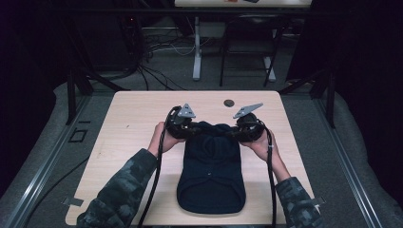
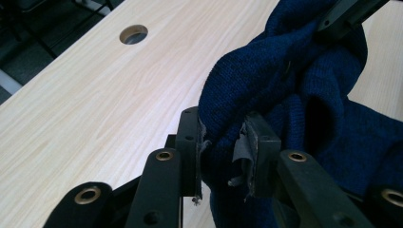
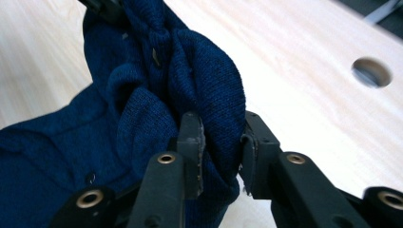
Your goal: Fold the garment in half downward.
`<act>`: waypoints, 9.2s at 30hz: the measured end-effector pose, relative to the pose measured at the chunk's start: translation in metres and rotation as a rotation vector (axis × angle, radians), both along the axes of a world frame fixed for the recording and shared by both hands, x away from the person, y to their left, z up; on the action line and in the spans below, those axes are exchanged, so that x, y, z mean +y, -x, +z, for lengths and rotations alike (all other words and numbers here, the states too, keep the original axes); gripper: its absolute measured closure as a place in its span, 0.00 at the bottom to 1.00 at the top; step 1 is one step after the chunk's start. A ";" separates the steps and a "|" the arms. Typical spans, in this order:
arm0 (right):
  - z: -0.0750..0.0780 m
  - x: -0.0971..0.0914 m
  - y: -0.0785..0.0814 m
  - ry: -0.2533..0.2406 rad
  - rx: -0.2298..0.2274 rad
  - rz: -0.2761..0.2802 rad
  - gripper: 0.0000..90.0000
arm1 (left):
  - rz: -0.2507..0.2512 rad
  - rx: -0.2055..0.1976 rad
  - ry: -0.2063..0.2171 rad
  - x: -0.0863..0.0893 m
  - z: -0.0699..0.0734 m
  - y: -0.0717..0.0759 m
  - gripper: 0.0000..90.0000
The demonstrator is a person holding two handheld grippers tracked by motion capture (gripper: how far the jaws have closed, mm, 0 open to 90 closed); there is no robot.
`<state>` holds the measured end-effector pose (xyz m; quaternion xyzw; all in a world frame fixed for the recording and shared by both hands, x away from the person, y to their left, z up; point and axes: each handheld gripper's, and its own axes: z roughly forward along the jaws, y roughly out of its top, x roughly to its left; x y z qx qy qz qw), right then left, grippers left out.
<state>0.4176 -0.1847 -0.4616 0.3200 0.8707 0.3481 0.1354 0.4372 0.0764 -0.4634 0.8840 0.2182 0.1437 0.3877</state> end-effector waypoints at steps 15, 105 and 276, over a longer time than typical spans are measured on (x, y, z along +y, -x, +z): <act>-0.004 -0.002 0.012 -0.043 -0.098 0.013 0.81 | 0.014 0.063 0.069 0.004 -0.016 0.002 0.77; -0.042 -0.004 0.085 0.080 -0.024 0.152 0.68 | -0.117 0.006 -0.003 0.013 -0.040 0.093 0.72; -0.073 -0.052 0.128 -0.041 -0.018 -0.133 0.11 | 0.261 0.001 0.047 0.083 -0.083 0.131 0.00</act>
